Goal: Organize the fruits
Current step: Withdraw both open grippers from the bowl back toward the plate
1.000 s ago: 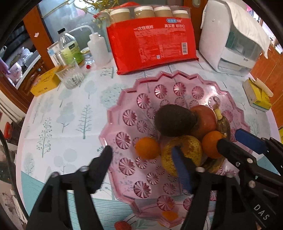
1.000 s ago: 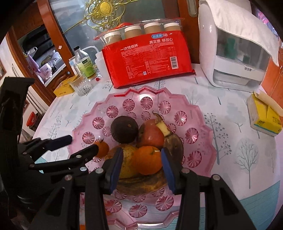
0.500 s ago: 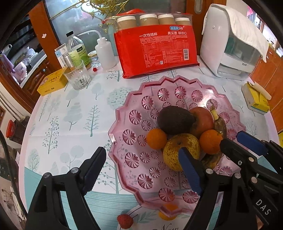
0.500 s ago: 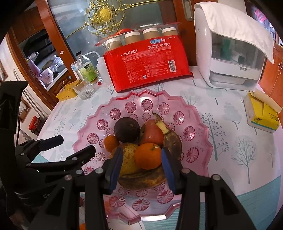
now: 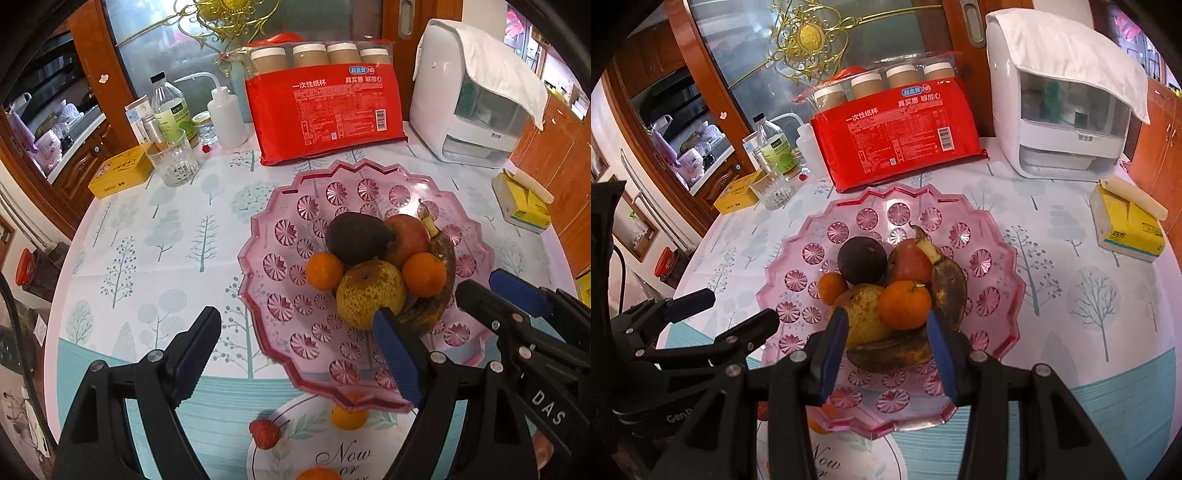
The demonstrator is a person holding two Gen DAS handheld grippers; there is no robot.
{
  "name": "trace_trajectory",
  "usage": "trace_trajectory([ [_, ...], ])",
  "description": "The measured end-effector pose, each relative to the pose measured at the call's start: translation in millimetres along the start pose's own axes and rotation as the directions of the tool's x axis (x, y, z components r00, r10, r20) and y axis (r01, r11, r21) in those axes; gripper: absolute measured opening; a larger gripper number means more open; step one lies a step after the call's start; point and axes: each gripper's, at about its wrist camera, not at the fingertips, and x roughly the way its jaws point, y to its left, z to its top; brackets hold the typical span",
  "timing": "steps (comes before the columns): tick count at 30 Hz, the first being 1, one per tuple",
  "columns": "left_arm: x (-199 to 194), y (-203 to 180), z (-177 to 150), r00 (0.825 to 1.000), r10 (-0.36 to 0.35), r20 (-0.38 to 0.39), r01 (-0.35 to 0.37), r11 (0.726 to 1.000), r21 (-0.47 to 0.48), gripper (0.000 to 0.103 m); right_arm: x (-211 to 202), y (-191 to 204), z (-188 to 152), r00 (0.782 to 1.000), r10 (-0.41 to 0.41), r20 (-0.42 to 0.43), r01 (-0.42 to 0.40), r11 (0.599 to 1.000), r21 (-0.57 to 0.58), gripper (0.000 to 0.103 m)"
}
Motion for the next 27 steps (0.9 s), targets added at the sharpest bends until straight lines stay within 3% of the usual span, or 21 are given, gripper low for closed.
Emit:
trace_trajectory([
  [14, -60, 16, -23, 0.998, 0.008, 0.058, -0.007, 1.000, -0.015, 0.087, -44, 20, -9, 0.998, 0.001, 0.055, 0.000, 1.000, -0.020, 0.045],
  [27, -116, 27, -42, 0.992, -0.043, 0.115, 0.042, 0.999, 0.007, 0.088, -101, 45, -26, 0.993, -0.019, 0.121, 0.022, 0.999, -0.023, 0.045],
])
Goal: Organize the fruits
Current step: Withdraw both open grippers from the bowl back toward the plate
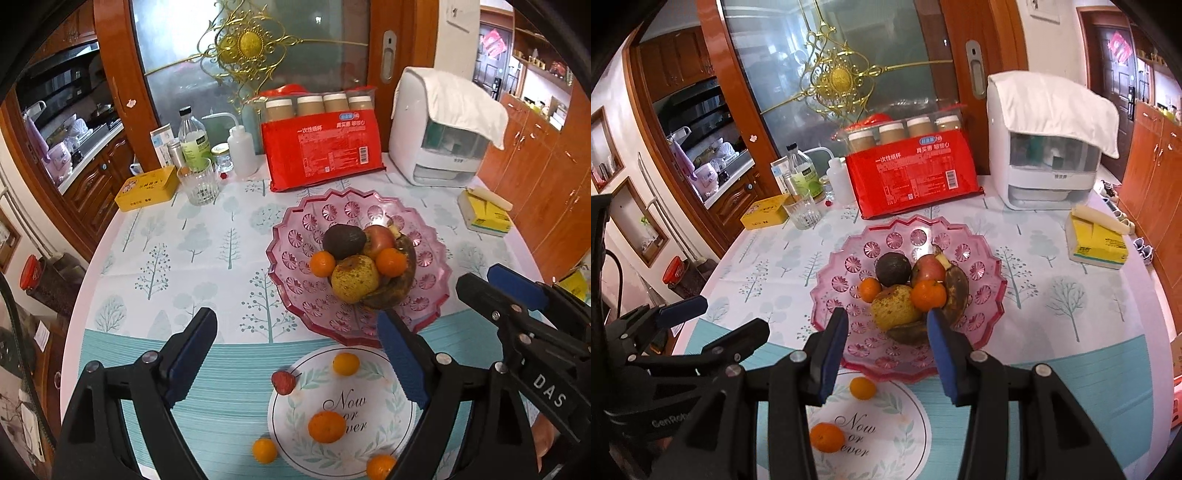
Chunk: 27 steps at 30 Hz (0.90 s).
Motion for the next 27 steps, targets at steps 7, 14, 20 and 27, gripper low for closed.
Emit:
trace_trajectory([
  [7, -22, 14, -11, 0.999, -0.050, 0.014, 0.049, 0.998, 0.036, 0.088, -33, 18, -15, 0.998, -0.054, 0.026, 0.053, 0.998, 0.021, 0.050],
  [14, -30, 39, -28, 0.996, -0.090, -0.004, 0.090, 0.993, 0.079, 0.088, -55, 39, -40, 0.994, -0.107, 0.022, 0.105, 0.993, 0.053, 0.050],
  [20, -18, 48, -51, 0.990, -0.124, -0.063, 0.131, 0.984, 0.125, 0.088, -60, 50, -66, 0.989, -0.147, -0.007, 0.147, 0.986, 0.081, 0.050],
  [27, 7, 34, -74, 0.979, -0.158, -0.130, 0.184, 0.959, 0.217, 0.088, -49, 54, -103, 0.979, -0.190, -0.070, 0.196, 0.975, 0.107, 0.050],
])
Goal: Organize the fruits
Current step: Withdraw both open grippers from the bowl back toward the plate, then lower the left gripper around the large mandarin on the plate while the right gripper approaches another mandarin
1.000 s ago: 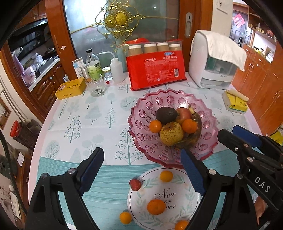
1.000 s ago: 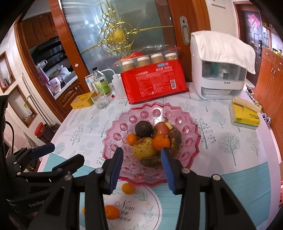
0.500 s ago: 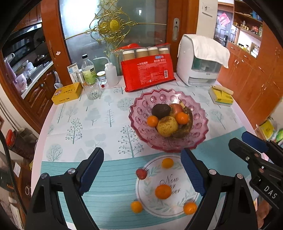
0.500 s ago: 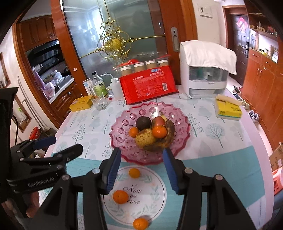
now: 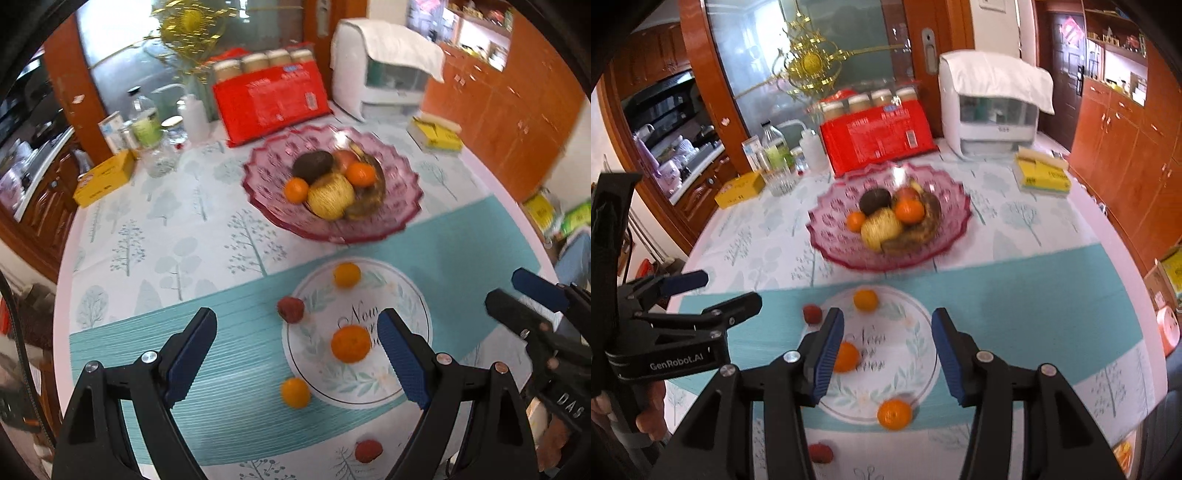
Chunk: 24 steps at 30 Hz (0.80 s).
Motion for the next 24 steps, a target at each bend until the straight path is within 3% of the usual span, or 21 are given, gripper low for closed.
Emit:
trace_trajectory([
  [10, 66, -28, -22, 0.989, -0.057, -0.139, 0.076, 0.988, 0.135, 0.088, 42, -14, -59, 0.989, -0.065, -0.132, 0.073, 0.996, 0.059, 0.050],
  [24, 134, -45, -46, 0.953, -0.078, -0.293, 0.143, 0.968, 0.207, 0.088, 86, -13, -104, 0.965, -0.033, -0.259, 0.068, 0.990, 0.127, 0.050],
])
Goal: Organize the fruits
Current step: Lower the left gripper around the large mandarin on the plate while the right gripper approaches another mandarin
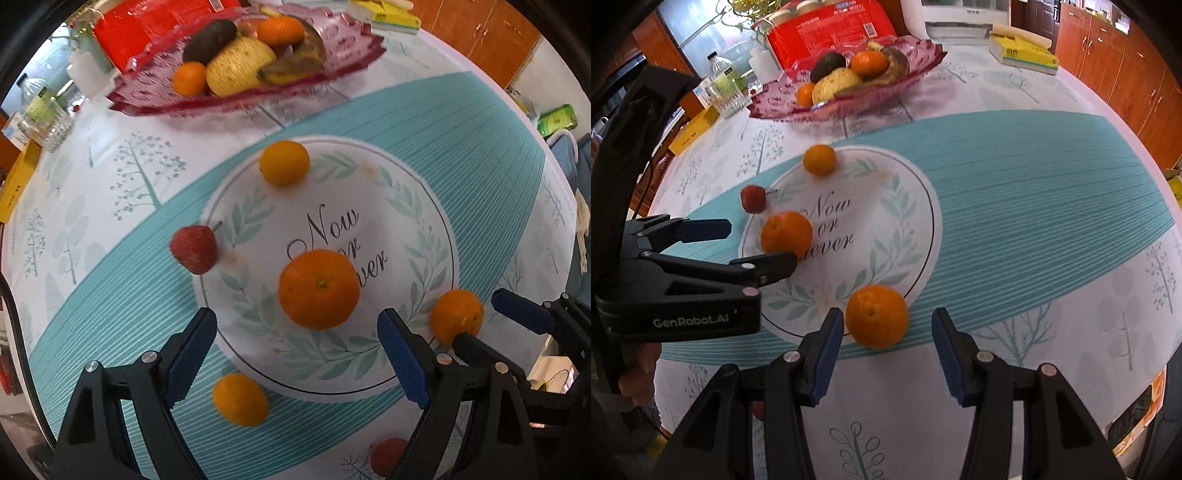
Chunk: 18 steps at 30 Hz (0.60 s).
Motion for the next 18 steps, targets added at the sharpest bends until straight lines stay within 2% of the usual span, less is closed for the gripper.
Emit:
trace_trajectory([
  [10, 26, 2, 1, 0.999, -0.025, -0.046, 0.025, 1.000, 0.013, 0.088, 19, 8, 0, 1.000, -0.021, -0.017, 0.021, 1.000, -0.001, 0.050],
  [18, 30, -1, 5, 0.999, -0.003, -0.040, 0.003, 1.000, 0.021, 0.089, 27, 13, 1, 0.999, -0.034, -0.017, 0.033, 0.999, -0.018, 0.049],
])
